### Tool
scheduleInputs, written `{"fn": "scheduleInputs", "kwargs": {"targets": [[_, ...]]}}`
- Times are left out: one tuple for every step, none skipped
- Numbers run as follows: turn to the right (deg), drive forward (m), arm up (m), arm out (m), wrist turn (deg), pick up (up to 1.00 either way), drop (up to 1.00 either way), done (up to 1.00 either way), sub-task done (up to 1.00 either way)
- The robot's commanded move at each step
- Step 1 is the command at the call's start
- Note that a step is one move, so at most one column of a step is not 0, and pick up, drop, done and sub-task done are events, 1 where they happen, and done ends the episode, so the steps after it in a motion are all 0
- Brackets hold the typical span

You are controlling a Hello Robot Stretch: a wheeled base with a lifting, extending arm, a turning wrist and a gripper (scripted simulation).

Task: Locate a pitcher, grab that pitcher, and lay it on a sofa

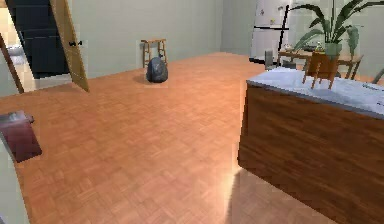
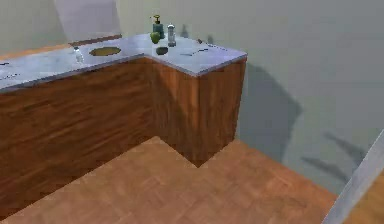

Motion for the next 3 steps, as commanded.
{"fn": "scheduleInputs", "kwargs": {"targets": [[0.0,0.55,0.0,0.0,0.0,0.0,0.0,0.0,0.0],[-12.0,0.0,0.0,0.0,0.0,0.0,0.0,0.0,0.0],[0.0,0.75,0.0,0.0,0.0,0.0,0.0,0.0,0.0]]}}
